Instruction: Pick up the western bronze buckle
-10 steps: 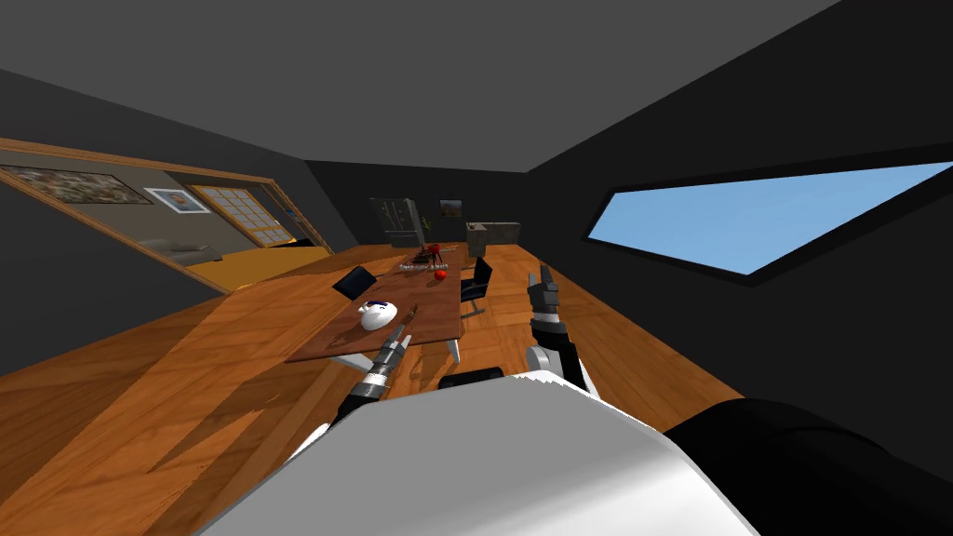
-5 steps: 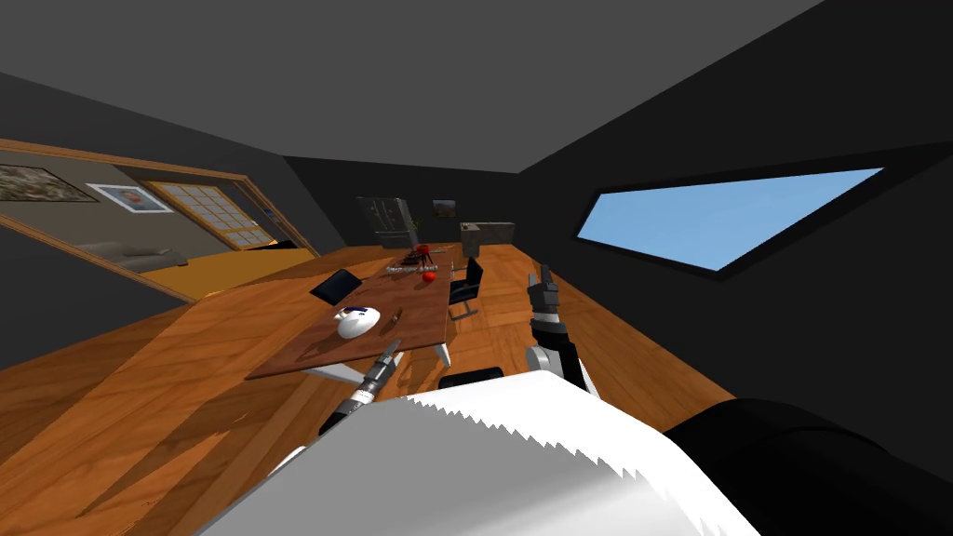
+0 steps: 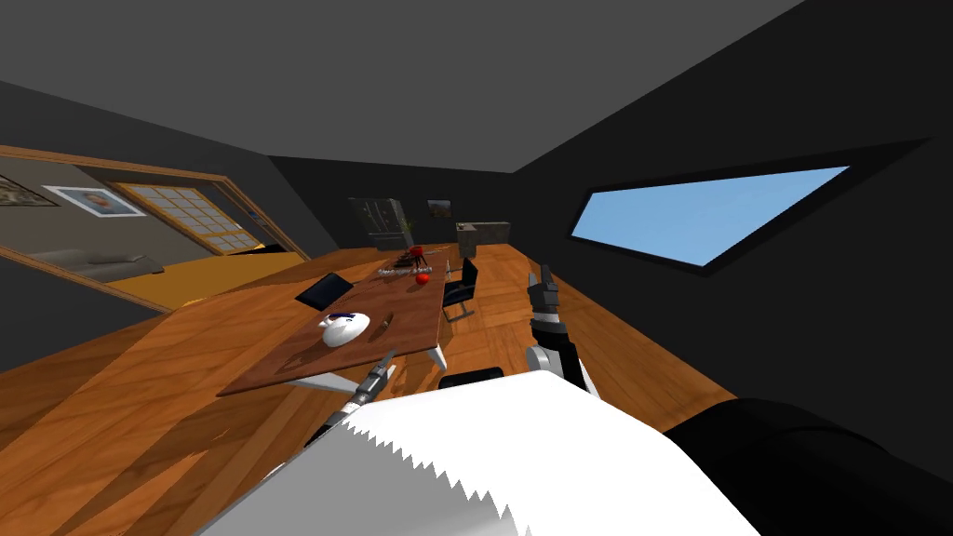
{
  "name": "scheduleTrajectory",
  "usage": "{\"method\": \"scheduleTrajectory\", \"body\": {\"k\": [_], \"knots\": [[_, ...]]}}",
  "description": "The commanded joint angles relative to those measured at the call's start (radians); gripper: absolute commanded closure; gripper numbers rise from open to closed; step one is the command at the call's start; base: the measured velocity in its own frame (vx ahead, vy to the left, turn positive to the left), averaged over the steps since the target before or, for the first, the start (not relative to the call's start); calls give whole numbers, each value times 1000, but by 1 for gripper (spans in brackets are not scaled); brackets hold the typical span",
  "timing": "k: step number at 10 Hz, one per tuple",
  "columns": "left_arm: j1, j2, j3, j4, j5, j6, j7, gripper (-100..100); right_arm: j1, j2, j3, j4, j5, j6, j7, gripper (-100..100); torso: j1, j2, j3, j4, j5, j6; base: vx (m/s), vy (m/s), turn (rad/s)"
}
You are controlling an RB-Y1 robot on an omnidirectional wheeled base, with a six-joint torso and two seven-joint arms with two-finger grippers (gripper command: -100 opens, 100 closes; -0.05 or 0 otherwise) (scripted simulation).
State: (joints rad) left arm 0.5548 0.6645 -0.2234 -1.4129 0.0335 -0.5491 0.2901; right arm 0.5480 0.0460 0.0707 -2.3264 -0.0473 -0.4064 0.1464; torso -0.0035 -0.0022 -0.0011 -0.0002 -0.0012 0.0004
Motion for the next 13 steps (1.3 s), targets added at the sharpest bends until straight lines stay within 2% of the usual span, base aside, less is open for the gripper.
{"method": "scheduleTrajectory", "body": {"k": [1, 2, 3, 5, 7, 8, 9, 10, 11, 12, 13], "knots": [[3, 30, -1, 34, -1, 0, 14, -100, 0, 0, 0, 0, 0, 0, 0, 0, 0, 0, 0, 0, 0, 0, 33, -86, -67], [4, 65, -12, 82, -14, -2, 23, -100, 0, 0, 0, 0, 0, 0, 0, 0, -1, 0, 0, 0, 0, 0, 41, -109, -145], [4, 65, -12, 94, -14, -2, 23, -100, 0, 0, 0, 0, 0, 0, 0, 0, -2, 0, 0, 0, -1, 0, 36, -89, -57], [7, 128, -33, 183, -42, -5, 38, -100, 0, 0, 0, 0, 0, 0, 0, 0, -2, -1, -1, 0, -1, 0, 66, -106, -186], [7, 131, -33, 212, -42, -5, 38, -100, 0, 0, 0, 0, 0, 0, 0, 0, -2, -2, -1, 0, -1, -1, 50, -66, -7], [8, 162, -43, 240, -58, -6, 45, -100, 0, 0, 0, 0, 0, 0, 0, 0, 1, 0, 0, 0, 0, -1, 73, -45, -138], [8, 162, -43, 270, -58, -6, 45, -100, 0, 0, 0, 0, 0, 0, 0, 0, 1, -2, -1, 0, 0, 0, 66, -25, -96], [9, 191, -52, 320, -74, -7, 50, -100, 0, 0, 0, 0, 0, 0, 0, 0, 2, -2, -1, 0, 0, -1, 62, -21, -157], [9, 191, -52, 326, -74, -7, 50, -100, 0, 0, 0, 0, 0, 0, 0, 0, 3, -1, -1, 0, 0, 0, 58, -14, -73], [10, 219, -61, 362, -91, -8, 54, -100, 0, 0, 0, 0, 0, 0, 0, 0, 3, -1, -1, 0, 0, -1, 87, -16, -137], [10, 219, -61, 380, -91, -8, 54, -100, 0, 0, 0, 0, 0, 0, 0, 0, 3, -3, -2, -1, 0, 0, 76, -7, -78]]}}
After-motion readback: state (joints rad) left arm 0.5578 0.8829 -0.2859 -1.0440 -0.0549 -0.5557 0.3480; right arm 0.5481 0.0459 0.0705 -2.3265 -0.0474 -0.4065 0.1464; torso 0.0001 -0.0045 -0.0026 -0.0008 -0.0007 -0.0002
